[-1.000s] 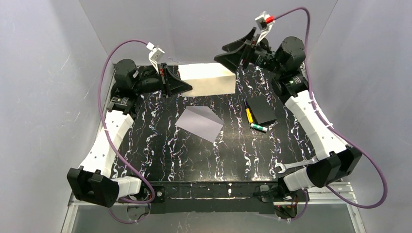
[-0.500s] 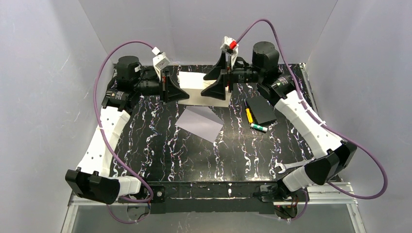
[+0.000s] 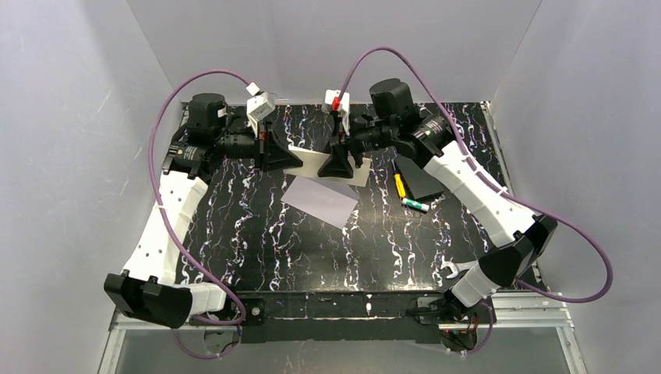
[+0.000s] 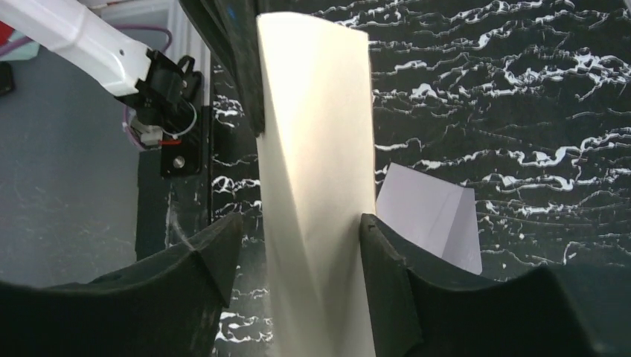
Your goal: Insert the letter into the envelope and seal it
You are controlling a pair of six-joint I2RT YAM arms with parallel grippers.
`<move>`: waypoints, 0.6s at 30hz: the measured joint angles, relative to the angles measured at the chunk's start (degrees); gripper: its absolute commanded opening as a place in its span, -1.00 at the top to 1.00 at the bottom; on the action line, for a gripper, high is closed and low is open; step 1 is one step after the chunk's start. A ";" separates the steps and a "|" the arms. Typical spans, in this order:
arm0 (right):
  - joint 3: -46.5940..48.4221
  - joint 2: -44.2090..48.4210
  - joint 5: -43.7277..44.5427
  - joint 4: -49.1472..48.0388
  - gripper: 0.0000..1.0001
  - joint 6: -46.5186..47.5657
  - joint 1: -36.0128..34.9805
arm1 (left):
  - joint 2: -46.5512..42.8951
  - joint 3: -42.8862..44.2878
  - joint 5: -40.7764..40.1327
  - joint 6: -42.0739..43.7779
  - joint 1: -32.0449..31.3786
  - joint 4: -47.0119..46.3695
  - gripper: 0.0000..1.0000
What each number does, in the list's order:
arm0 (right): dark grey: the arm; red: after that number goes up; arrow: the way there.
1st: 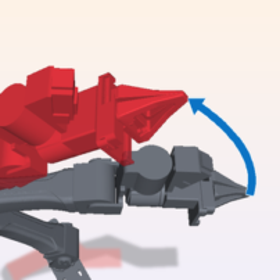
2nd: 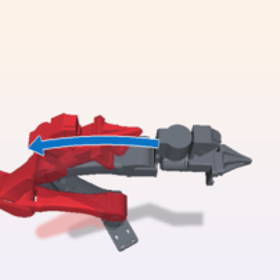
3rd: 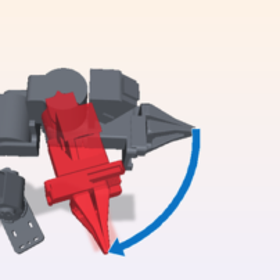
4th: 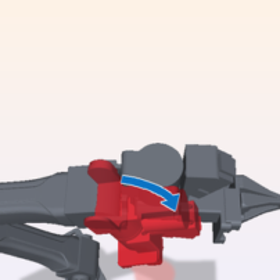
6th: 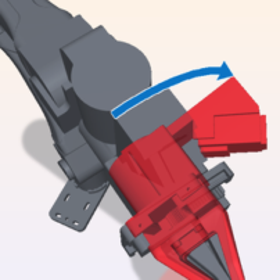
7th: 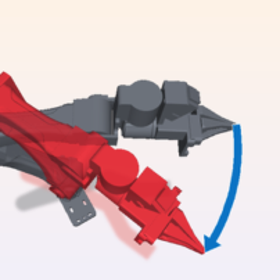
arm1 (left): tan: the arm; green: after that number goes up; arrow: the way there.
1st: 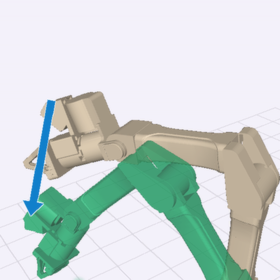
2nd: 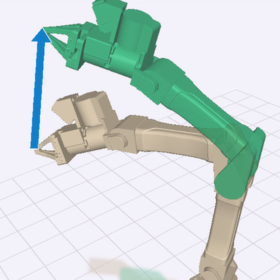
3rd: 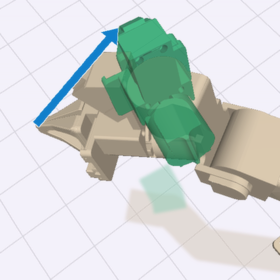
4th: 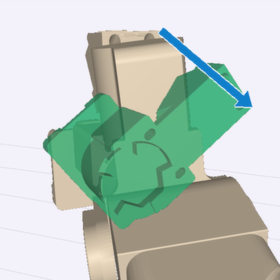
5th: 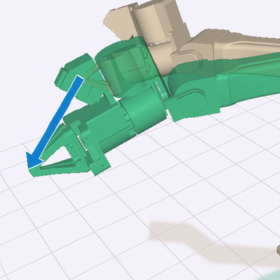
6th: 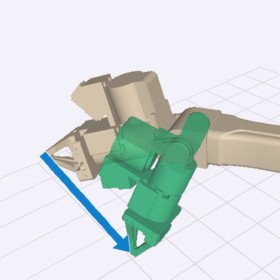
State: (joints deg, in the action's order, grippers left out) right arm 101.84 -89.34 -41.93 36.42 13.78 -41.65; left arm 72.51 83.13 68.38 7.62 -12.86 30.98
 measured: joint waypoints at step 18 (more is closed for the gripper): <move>4.90 -3.17 0.66 8.66 0.30 2.29 -0.90 | 0.50 4.81 -6.80 12.94 0.00 14.38 1.00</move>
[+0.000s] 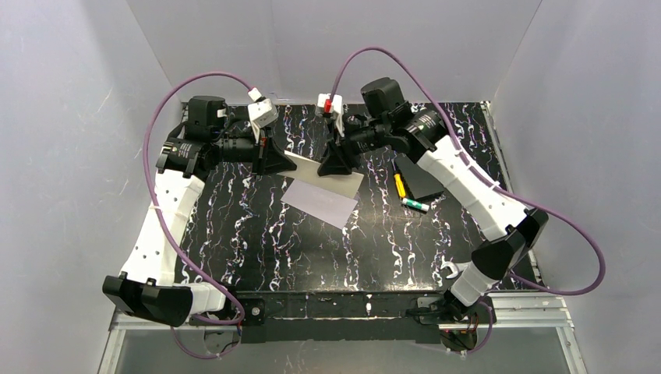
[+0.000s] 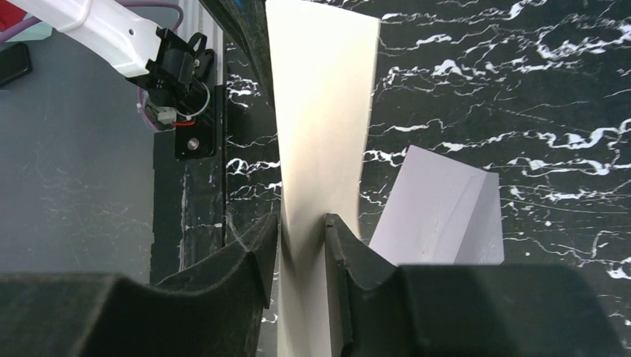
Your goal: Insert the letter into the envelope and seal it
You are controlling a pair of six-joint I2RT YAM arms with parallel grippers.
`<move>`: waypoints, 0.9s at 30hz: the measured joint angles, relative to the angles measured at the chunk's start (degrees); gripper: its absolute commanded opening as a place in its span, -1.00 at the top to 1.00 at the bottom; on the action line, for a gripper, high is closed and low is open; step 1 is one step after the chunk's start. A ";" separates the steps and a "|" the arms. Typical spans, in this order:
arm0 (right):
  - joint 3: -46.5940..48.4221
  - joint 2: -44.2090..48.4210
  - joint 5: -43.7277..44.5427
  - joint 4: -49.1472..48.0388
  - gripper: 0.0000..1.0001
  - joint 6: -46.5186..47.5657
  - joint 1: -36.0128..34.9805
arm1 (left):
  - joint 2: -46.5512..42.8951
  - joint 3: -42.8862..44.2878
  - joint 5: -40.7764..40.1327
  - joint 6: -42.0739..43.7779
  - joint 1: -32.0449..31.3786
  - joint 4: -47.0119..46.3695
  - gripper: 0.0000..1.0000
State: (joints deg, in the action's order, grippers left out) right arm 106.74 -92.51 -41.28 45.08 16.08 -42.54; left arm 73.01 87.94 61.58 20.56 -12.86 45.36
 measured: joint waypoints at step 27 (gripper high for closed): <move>-20.63 10.19 23.80 -28.63 0.97 -26.64 -1.73 | -7.02 -2.47 -32.41 -23.39 1.44 -12.79 -0.83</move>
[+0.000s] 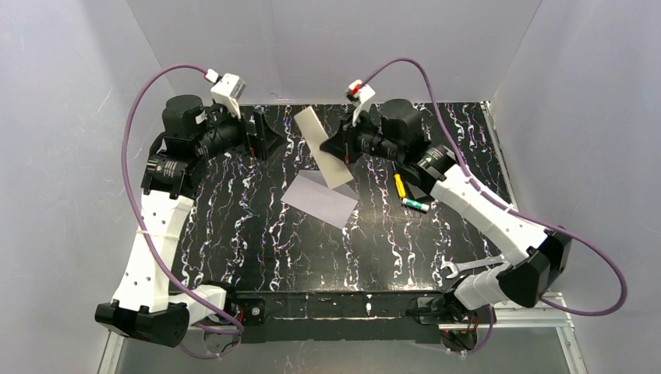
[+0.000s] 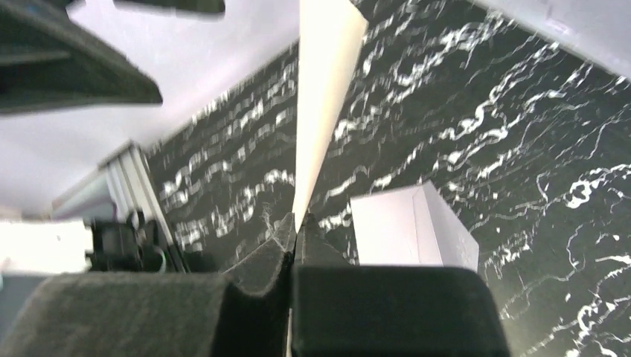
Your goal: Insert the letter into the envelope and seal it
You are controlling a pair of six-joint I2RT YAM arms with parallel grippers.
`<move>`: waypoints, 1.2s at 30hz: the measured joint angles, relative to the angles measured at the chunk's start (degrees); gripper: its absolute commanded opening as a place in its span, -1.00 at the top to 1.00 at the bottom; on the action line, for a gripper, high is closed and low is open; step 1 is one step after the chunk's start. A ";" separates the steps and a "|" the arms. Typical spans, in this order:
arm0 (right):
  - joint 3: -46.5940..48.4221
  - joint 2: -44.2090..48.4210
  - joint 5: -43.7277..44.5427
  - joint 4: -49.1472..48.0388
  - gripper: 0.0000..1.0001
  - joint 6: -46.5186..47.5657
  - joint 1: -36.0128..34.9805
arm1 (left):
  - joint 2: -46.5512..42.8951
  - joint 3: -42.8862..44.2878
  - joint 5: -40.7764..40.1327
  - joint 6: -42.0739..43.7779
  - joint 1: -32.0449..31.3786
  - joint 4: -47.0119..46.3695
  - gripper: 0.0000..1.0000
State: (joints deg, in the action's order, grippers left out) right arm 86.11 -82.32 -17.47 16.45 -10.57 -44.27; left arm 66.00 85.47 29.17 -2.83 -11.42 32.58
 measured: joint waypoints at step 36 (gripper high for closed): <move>-8.22 -0.68 -2.34 -52.72 0.08 -39.10 0.00 | 7.69 -0.68 20.79 -63.41 0.07 -54.64 1.00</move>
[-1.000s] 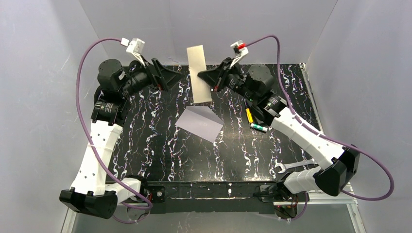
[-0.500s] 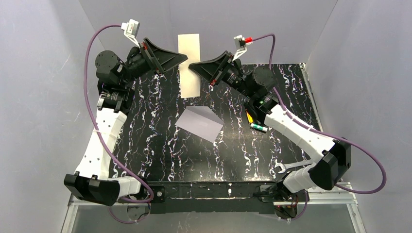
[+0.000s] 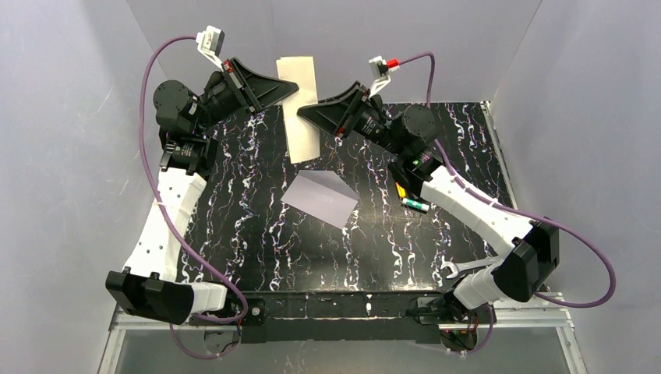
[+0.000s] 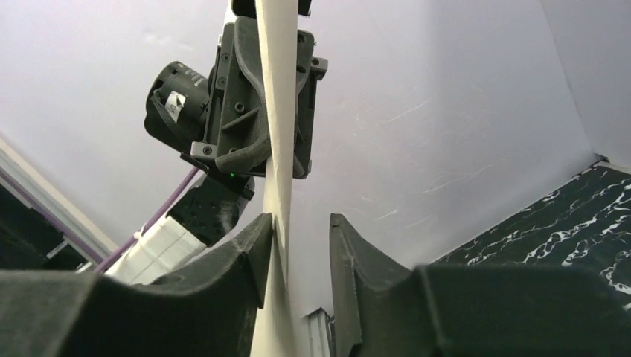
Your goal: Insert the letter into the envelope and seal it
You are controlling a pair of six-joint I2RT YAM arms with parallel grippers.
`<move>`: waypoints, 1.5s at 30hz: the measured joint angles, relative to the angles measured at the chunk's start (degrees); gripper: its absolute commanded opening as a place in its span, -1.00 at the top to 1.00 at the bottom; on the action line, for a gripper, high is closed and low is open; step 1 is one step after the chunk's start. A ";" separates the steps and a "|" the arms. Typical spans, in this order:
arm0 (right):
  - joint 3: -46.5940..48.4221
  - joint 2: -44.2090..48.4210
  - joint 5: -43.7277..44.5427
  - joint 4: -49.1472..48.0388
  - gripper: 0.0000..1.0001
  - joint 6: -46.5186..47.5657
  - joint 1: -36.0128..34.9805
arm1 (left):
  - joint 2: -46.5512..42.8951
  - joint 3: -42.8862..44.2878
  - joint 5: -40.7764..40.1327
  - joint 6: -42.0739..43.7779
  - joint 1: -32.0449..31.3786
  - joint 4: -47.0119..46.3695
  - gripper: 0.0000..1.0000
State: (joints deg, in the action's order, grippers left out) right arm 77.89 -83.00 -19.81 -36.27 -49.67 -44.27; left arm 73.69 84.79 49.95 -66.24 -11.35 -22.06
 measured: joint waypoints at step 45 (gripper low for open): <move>-1.97 -1.09 -10.03 0.92 0.97 0.15 1.70 | 2.67 -2.58 -2.71 0.52 0.83 -1.95 0.59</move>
State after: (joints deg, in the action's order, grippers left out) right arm 75.92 -84.09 -29.85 -35.35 -49.52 -42.57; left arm 76.36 82.21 47.24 -65.71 -10.52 -24.01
